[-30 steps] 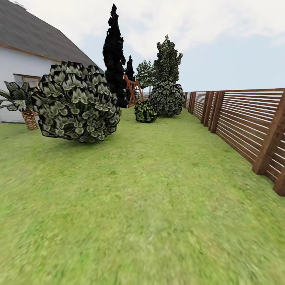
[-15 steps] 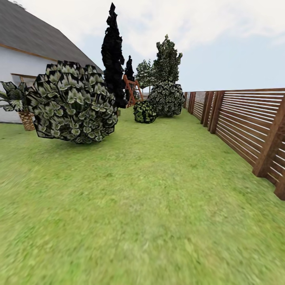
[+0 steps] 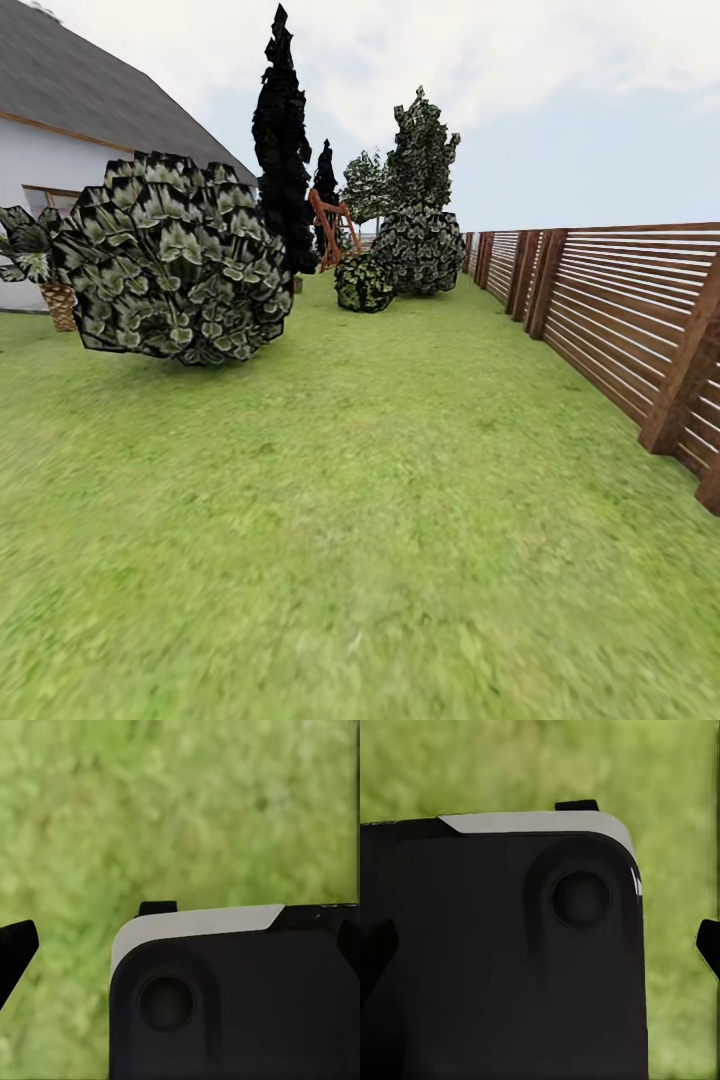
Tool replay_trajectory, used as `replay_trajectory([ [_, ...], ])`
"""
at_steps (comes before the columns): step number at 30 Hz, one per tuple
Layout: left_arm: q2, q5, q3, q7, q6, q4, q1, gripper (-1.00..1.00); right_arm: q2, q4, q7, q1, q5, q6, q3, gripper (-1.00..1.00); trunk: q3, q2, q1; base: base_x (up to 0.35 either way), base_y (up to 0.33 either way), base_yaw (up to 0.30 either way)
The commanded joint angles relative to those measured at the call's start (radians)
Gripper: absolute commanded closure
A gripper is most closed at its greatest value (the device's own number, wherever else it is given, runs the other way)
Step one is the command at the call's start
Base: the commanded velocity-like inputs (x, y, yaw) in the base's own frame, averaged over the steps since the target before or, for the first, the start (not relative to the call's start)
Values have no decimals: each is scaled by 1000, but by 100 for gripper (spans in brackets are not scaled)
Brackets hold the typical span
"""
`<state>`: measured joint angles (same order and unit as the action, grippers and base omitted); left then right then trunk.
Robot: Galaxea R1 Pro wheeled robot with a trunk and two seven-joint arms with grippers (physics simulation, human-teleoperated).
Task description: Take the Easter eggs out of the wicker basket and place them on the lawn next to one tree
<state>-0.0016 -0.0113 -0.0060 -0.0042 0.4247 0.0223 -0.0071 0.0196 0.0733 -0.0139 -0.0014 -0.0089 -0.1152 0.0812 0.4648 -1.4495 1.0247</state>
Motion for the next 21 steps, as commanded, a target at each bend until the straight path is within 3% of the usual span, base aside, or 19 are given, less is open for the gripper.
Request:
replay_trajectory([
  [1, 0, -1, 0, 0, 3, -1, -1, -100, 1, 0, -1, 0, -1, -3, 8, -100, 1, 0, 0, 185, -142, 0],
  [21, 0, -1, 0, 0, 3, -1, -1, -100, 2, 0, -1, 0, -1, -3, 6, -100, 1, 0, 0, 195, -32, 0],
])
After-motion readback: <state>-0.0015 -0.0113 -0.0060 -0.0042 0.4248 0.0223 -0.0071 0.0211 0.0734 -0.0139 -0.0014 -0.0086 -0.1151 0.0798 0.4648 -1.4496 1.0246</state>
